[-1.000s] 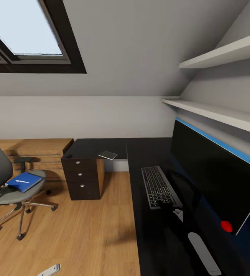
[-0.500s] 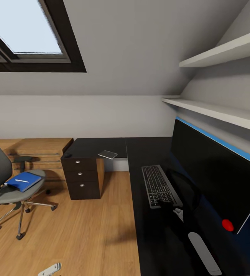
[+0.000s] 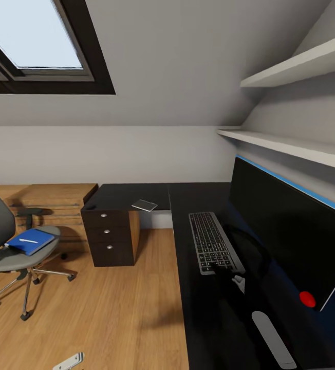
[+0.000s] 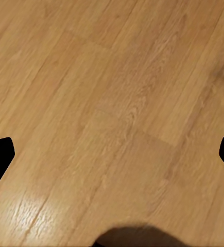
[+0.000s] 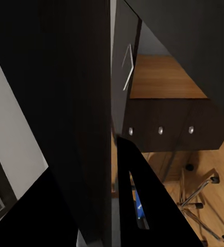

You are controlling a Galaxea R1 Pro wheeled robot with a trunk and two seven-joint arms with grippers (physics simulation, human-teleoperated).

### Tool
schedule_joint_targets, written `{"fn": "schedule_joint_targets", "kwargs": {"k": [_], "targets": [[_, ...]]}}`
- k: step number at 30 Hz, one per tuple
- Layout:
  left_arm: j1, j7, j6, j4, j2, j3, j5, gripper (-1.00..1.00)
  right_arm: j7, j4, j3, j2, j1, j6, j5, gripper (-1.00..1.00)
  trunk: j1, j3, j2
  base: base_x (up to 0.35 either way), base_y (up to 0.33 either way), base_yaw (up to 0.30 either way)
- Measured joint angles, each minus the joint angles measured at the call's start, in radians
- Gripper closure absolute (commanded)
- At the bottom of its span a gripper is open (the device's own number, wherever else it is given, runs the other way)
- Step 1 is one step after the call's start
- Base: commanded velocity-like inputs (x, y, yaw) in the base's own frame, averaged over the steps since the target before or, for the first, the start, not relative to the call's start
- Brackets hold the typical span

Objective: In the bedroom, organize the workspace by keeping the computer under the desk, ensuring the monitor is on the desk, placing the keyboard on the desk next to the monitor, placing the mouse on the desk next to the keyboard, moving the folder from the swivel chair onto the desk next to the mouse, stacking the notebook on top of the folder with the pen on top of the notebook, and positioning the swivel chair next to the desk.

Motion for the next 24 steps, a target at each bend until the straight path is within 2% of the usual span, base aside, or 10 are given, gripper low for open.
{"fn": "schedule_joint_targets", "kwargs": {"k": [16, 24], "targets": [[0.0, 0.001, 0.0, 0.0, -0.002, -0.001, 0.0, -1.0, -0.009, 0.003, -0.003, -0.001, 0.0, 0.002, -0.002, 1.0, 0.061, -0.05, -0.112, 0.0, 0.0, 0.0], [0.0, 0.002, 0.0, 0.0, -0.01, -0.001, 0.0, -1.0, -0.029, 0.003, -0.005, -0.001, 0.0, 0.003, -0.005, 1.0, 0.092, -0.075, -0.168, 0.0, 0.0, 0.0]]}}
